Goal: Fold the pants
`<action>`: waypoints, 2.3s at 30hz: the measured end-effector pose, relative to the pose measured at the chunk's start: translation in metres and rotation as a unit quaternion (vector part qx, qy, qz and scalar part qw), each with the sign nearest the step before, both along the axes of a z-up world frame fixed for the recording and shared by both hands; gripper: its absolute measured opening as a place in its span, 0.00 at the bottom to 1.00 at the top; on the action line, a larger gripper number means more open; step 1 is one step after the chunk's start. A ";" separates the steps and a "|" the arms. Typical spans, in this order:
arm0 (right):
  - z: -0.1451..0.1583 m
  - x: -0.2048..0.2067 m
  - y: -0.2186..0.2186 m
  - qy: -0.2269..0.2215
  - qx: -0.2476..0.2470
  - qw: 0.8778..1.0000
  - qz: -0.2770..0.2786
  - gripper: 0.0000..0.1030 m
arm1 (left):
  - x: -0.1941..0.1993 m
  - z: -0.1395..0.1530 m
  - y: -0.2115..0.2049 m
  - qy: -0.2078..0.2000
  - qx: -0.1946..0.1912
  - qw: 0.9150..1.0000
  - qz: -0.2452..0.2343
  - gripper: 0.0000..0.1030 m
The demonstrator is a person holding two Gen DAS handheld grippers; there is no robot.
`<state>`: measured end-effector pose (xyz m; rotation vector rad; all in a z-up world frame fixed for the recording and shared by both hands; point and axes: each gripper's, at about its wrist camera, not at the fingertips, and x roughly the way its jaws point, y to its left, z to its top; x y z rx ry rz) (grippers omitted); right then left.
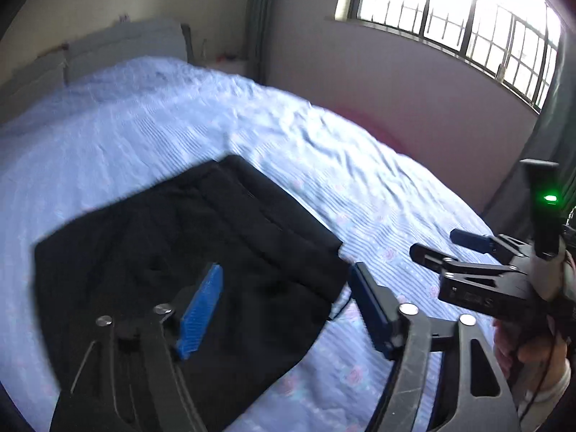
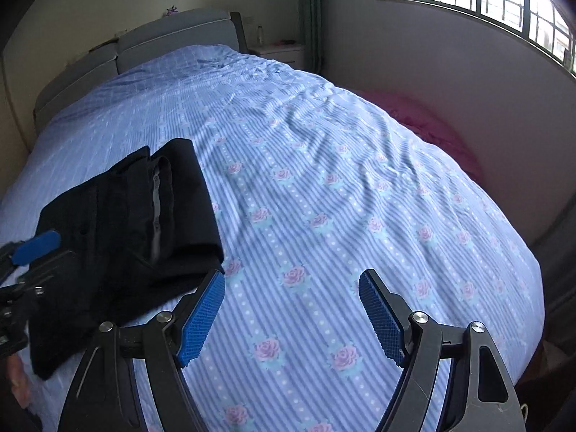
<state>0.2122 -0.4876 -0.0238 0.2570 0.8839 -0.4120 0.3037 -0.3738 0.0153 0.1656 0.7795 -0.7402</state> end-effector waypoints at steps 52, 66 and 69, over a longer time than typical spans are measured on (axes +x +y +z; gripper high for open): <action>0.003 0.160 0.038 -0.060 0.127 0.974 0.176 0.09 | 0.020 -0.036 0.133 0.001 0.025 0.980 0.198 0.84; -0.046 0.121 0.008 -0.029 0.032 0.997 0.059 0.68 | 0.011 -0.062 0.144 -0.015 0.099 0.970 0.222 0.86; -0.037 0.081 0.013 -0.076 0.059 0.995 0.036 0.77 | -0.004 -0.060 0.153 -0.026 0.086 0.968 0.233 0.90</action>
